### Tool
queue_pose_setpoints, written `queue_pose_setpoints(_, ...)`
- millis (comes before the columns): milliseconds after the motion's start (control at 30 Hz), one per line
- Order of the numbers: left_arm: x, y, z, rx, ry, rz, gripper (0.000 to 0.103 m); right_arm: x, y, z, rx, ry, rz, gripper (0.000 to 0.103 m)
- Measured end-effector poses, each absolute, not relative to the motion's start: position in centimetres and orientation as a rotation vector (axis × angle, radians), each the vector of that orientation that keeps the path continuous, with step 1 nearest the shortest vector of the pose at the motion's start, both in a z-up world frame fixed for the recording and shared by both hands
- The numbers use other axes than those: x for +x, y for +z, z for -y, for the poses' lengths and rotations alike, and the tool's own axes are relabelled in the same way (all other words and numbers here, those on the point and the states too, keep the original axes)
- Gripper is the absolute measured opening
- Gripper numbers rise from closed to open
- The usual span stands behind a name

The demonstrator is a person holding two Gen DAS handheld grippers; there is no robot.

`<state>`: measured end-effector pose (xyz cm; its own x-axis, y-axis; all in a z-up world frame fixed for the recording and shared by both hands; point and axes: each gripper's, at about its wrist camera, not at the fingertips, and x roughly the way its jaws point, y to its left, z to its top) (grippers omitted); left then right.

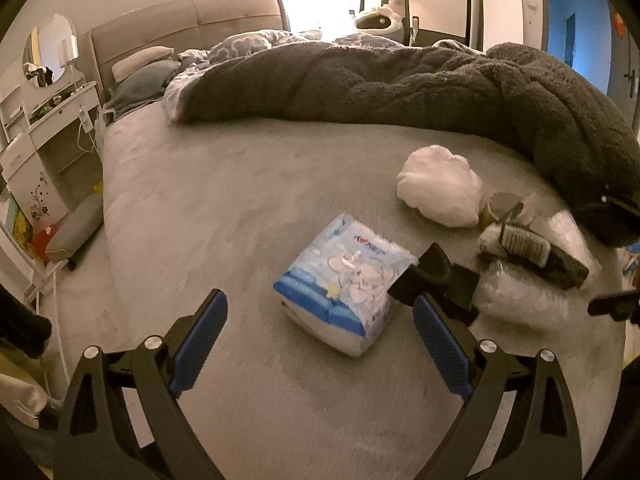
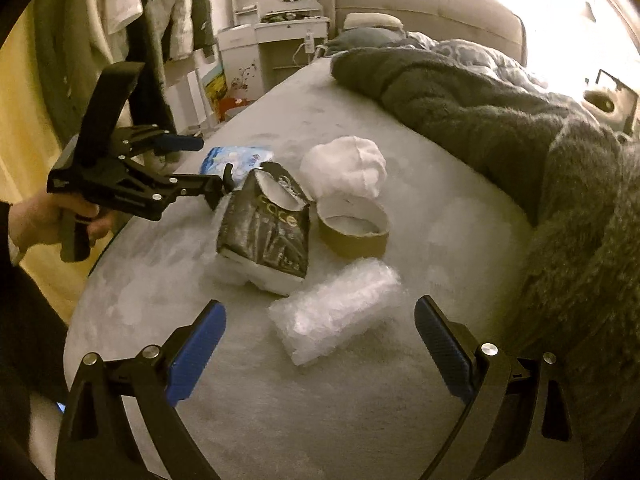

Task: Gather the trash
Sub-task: 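Grasp the blue-and-white wipes pack with the left gripper while the right grasps the bubble-wrap roll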

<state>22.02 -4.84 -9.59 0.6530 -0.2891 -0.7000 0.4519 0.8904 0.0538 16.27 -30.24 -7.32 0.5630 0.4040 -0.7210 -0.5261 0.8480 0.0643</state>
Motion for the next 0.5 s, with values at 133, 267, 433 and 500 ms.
queue_pose_setpoints(133, 22.5, -9.3, 5.3, 0.216, -0.436, -0.733, 0.096, 16.5, -7.2, 30.6, -0.155, 0.541, -0.796, 0.096)
queue_pose_setpoints(267, 23.0, -9.2, 5.5, 0.196, -0.447, -0.728, 0.096, 17.2, -7.5, 31.6, -0.205, 0.518, -0.790, 0.096)
queue_pose_setpoints(433, 23.4, -9.4, 5.4, 0.190, -0.467, -0.730, 0.096, 18.3, -7.9, 31.8, -0.223, 0.600, -0.798, 0.096)
queue_pose_setpoints(500, 23.6, -9.5, 5.2, 0.181, -0.471, -0.729, 0.096, 18.6, -8.3, 31.6, -0.233, 0.609, -0.806, 0.096)
